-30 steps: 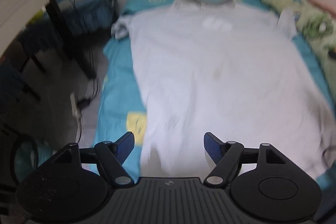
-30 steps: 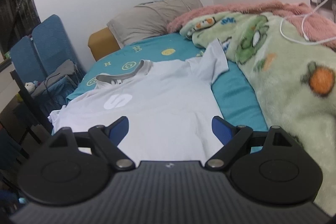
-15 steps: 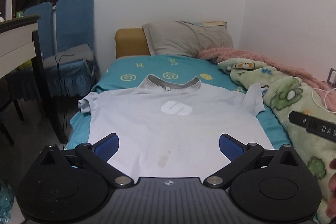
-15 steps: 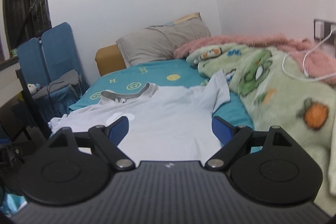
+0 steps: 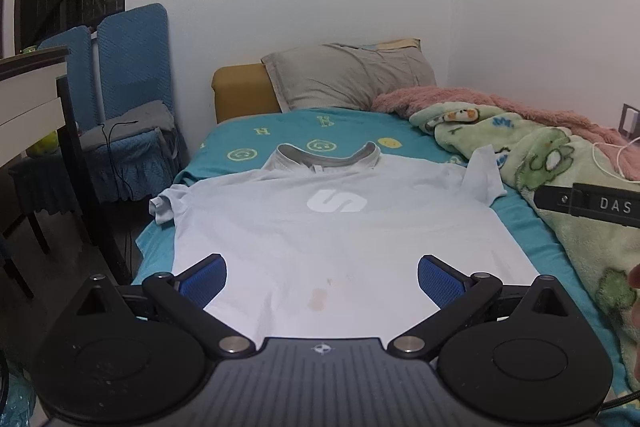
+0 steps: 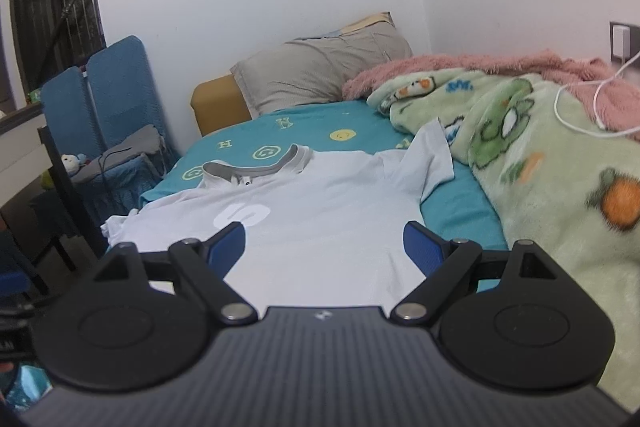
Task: Fold clothes
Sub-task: 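Grasp the shirt side edge by the sleeve with the right gripper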
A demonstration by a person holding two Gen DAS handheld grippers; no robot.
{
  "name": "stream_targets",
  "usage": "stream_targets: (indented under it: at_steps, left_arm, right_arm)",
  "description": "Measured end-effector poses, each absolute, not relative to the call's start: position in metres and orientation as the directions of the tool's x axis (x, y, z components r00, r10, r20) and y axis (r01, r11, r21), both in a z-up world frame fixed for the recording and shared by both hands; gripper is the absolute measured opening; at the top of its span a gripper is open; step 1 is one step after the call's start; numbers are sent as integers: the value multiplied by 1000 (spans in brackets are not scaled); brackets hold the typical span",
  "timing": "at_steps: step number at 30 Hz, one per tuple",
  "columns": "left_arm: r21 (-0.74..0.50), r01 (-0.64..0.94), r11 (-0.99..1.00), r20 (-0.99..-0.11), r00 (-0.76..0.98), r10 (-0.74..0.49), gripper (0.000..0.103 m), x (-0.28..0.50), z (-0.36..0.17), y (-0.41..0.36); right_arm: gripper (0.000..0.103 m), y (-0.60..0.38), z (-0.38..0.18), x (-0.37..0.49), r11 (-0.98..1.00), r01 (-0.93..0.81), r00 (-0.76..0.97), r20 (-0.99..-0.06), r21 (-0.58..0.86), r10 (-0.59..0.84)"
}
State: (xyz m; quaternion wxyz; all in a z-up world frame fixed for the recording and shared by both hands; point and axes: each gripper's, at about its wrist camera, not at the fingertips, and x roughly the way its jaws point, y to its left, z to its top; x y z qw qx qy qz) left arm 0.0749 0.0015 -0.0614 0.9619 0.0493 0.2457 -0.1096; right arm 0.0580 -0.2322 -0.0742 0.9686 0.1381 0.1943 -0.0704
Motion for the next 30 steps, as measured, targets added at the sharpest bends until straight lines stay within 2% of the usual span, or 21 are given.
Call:
stream_targets:
  at_steps: [5, 10, 13, 15, 17, 19, 25, 30]
  left_arm:
    - [40, 206, 978, -487, 859, -161, 103, 74, -64, 3]
    - [50, 175, 983, -464, 876, -132, 103, 70, -63, 17]
    - [21, 173, 985, -500, 855, -140, 103, 76, -70, 23]
    - [-29, 171, 985, -524, 837, -161, 103, 83, -75, 27]
    - [-69, 164, 984, -541, 823, -175, 103, 92, -81, 29]
    - [-93, 154, 984, -556, 812, -180, 103, 102, -87, 29]
    - [-133, 143, 981, -584, 789, -194, 103, 125, -109, 26]
    - [-76, 131, 988, -576, 803, -151, 103, 149, -125, 16]
  right_arm:
    - [87, -238, -78, 54, 945, 226, 903, -413, 236, -113]
    - [87, -263, -78, 89, 903, 234, 872, -489, 360, -31]
    - [87, -292, -88, 124, 868, 285, 842, -540, 406, -24]
    - [87, -321, -106, 150, 795, 335, 823, -568, 506, 14]
    - [87, -351, -130, 172, 686, 371, 825, -561, 626, 65]
    - [87, -371, -150, 192, 616, 392, 834, -547, 683, 76]
    - [88, -415, -200, 252, 557, 443, 853, -521, 703, -21]
    - [87, -437, -232, 294, 578, 422, 878, -474, 699, -68]
